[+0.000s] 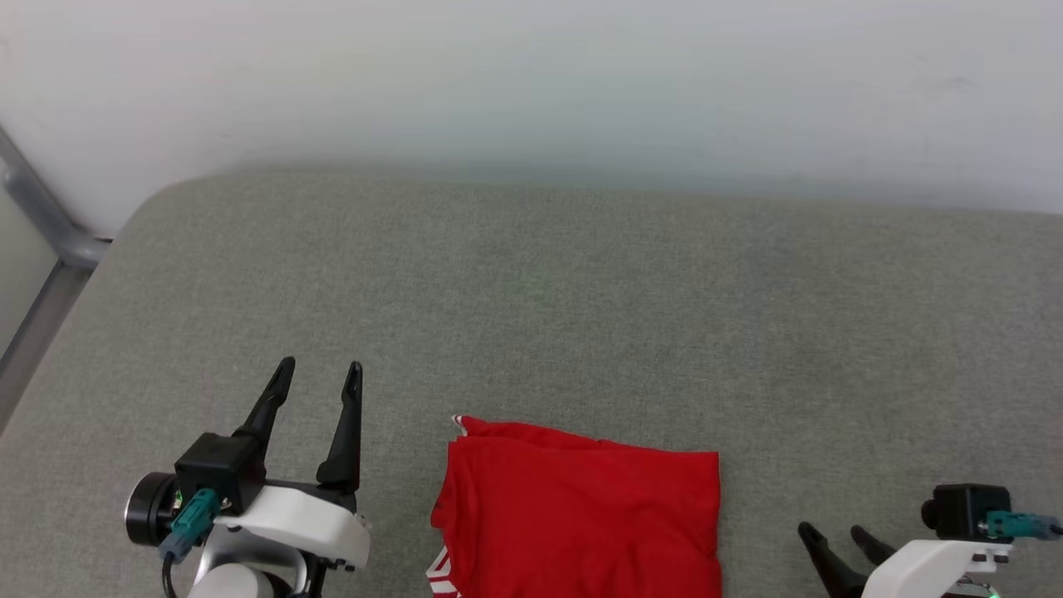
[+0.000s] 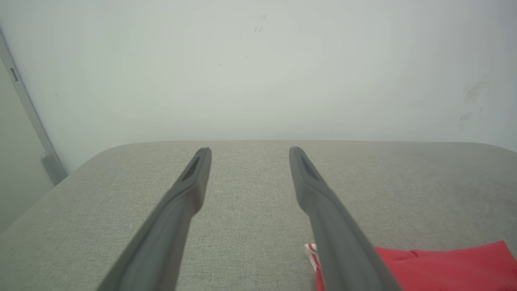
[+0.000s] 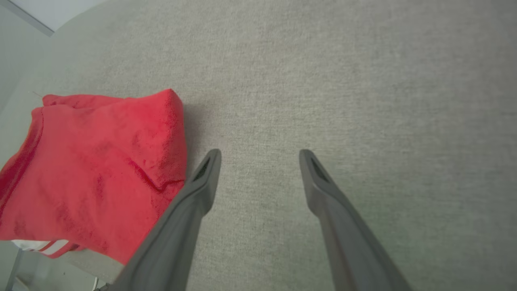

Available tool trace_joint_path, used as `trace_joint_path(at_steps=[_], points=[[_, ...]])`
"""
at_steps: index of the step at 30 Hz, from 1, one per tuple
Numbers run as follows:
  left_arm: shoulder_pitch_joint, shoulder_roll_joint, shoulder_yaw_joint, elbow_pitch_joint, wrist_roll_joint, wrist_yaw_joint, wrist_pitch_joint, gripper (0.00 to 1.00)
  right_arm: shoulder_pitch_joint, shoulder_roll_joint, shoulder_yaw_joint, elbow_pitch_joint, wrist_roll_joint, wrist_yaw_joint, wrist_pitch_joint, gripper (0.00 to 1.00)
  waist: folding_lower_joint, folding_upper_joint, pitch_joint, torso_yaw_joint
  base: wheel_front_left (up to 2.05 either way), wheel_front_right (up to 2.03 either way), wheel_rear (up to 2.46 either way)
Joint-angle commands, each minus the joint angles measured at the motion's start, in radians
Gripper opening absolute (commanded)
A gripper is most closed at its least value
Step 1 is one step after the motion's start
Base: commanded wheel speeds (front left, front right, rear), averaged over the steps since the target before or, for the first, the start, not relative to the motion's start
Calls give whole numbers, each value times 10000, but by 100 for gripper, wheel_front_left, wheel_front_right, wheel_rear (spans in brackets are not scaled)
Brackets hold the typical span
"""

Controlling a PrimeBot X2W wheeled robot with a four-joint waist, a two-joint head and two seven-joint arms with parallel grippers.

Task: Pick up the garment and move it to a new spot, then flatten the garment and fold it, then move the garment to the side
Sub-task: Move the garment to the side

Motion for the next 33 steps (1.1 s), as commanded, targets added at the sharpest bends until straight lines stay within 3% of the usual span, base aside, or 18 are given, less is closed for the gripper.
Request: trace_joint_path(at_steps=[1,8,18,19,20,21,28,30,33], points=[[-271,-90,-34,-24,75,-65,-48,100,-153,-52,111,81,244,-4,365,100,-1,0,461,318,0,0,0],[-900,-431,-63,101,192,-346,-97,100,-737,19,1002,587,1795,-4,1939,100,-1,0,1255,792,0,0,0],[-1261,-696,203,225,451,-749,-99,100,-1566,138,1744,2549,3087,-20,2706,100,-1,0,1985,987,0,0,0],[-1272,-724,221,260,471,-776,-99,100,-1619,144,1821,2762,3146,-27,2773,44,-1,0,2006,997,0,0,0],[-1283,-747,252,269,511,-815,-100,100,-1670,160,1923,2903,3232,-27,2787,11,-1,0,2024,1002,0,0,0],[-1294,-756,288,287,536,-848,-100,100,-1718,176,2025,2993,3372,-27,2766,0,-1,0,2031,1001,0,0,0],[-1064,-767,506,470,771,-976,-92,100,-2284,90,2473,2567,2966,-11,1941,0,-1,0,1619,751,0,0,0],[-961,-736,534,477,835,-981,-92,100,-2418,-303,2390,2503,2060,-17,1578,0,-1,0,1409,584,0,0,0],[-781,-696,580,448,904,-956,-91,100,-2408,-392,2282,2457,1132,-14,1351,0,-1,0,1086,240,0,0,0]])
